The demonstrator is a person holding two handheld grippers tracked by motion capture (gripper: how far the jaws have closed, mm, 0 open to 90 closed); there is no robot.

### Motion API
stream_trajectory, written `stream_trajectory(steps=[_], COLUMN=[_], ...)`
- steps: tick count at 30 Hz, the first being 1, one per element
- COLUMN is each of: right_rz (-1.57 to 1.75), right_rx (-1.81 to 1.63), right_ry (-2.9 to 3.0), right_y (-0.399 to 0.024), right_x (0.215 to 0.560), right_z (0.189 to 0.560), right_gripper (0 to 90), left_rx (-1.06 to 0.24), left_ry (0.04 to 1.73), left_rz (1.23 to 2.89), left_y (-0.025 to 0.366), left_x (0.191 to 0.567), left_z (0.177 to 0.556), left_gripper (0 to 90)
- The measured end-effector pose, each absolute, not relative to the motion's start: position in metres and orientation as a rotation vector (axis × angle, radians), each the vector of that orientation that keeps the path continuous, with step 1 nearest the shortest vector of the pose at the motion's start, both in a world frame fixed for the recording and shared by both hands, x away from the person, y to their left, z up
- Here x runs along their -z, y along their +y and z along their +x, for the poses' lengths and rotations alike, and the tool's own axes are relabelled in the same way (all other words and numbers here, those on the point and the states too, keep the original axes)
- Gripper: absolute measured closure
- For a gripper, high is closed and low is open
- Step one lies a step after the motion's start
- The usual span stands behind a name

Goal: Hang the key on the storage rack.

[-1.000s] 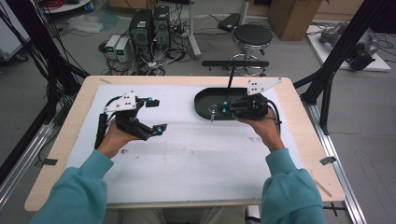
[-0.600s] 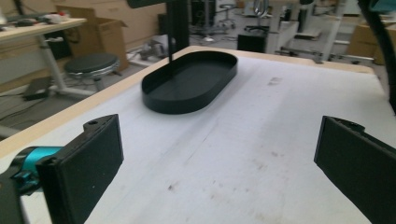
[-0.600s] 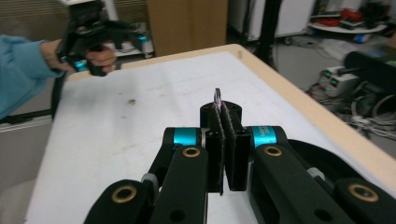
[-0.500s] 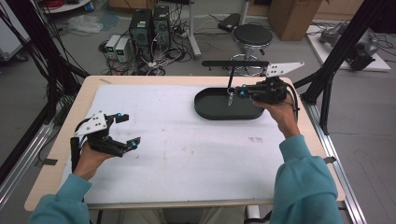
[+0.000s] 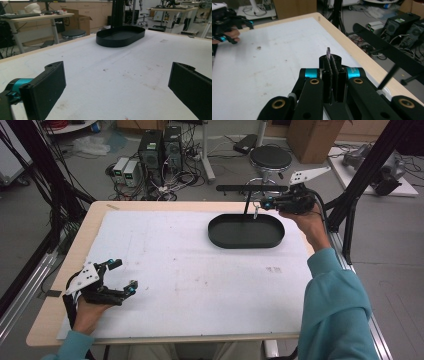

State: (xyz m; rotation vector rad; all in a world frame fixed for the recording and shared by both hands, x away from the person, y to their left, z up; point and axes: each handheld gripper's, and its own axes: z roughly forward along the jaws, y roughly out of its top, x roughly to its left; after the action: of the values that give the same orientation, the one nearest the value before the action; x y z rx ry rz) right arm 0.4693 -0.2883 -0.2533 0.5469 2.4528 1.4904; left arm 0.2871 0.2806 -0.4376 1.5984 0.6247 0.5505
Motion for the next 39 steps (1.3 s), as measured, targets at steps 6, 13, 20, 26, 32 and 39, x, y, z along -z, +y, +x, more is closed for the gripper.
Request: stream_trajectory(steps=[6, 13, 20, 26, 32, 39], right_rz=[0.587, 0.618, 0.647, 0.674, 0.72, 0.753], right_rx=[-1.424, -1.329, -1.259, -1.175, -1.135, -1.078], right_ry=[2.464, 2.497, 2.512, 2.528, 2.542, 2.551], right_y=[-0.293, -0.289, -0.286, -0.284, -0.287, -0.285], right_x=[0.248, 0.243, 0.237, 0.236, 0.243, 0.25], right_z=[0.481, 0.493, 0.506, 0.515, 0.522, 0.529], right_gripper=[89.0, 89.0, 89.0, 89.0, 89.0, 89.0], left_rx=[-0.581, -0.614, -0.625, -0.629, -0.637, -0.643], left_ry=[0.64, 0.66, 0.674, 0.671, 0.675, 0.675], left_rz=[1.578, 1.541, 1.52, 1.527, 1.528, 1.525], left_y=[0.284, 0.29, 0.29, 0.289, 0.289, 0.289], left_x=[0.444, 0.452, 0.455, 0.455, 0.455, 0.455], left_z=[0.282, 0.278, 0.277, 0.277, 0.276, 0.276], left_gripper=[1.7, 1.7, 1.7, 1.7, 1.7, 1.8])
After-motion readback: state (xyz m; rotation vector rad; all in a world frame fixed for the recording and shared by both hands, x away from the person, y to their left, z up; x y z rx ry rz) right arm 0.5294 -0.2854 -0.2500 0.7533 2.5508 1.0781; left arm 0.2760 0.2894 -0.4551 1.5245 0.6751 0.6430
